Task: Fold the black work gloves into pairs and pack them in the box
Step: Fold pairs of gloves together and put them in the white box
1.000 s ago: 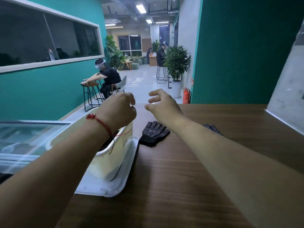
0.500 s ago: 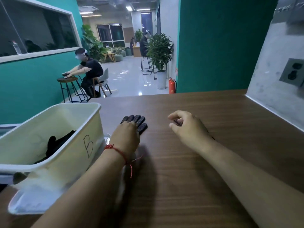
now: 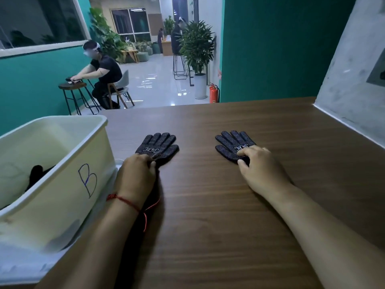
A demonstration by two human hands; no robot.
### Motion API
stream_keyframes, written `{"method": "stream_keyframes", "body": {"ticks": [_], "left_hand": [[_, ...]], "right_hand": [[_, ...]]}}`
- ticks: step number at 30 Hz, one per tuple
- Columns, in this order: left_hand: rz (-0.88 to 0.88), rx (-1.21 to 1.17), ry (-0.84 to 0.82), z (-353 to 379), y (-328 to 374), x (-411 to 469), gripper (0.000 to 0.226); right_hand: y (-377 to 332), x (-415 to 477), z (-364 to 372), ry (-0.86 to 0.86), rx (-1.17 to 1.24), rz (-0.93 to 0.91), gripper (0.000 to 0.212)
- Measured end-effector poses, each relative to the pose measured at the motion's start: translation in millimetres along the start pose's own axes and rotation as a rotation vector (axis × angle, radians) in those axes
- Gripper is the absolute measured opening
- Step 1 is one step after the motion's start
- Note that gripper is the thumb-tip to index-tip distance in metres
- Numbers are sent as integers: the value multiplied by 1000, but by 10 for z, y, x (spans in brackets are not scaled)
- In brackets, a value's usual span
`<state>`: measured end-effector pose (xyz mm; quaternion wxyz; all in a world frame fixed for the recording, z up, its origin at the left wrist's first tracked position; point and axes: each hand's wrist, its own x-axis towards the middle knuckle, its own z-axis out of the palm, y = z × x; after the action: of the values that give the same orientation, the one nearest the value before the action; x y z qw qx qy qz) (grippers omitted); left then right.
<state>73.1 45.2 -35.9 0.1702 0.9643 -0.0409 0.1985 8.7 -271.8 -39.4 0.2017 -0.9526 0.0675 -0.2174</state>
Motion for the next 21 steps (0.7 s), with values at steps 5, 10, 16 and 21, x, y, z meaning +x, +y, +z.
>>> {"method": "stream_keyframes", "body": {"ticks": [5, 10, 16, 21], "left_hand": [[29, 0, 51, 15, 12, -24, 16], [186, -140, 199, -143, 244, -155, 7], [575, -266, -183, -221, 617, -482, 25], [623, -427, -230, -202, 665, -517, 30]], "right_hand": [[-46, -3, -27, 47, -42, 14, 22], [-86, -14, -39, 56, -54, 33, 20], [-120, -29, -76, 154, -9, 0, 13], [-167, -53, -115, 256, -2, -58, 7]]}}
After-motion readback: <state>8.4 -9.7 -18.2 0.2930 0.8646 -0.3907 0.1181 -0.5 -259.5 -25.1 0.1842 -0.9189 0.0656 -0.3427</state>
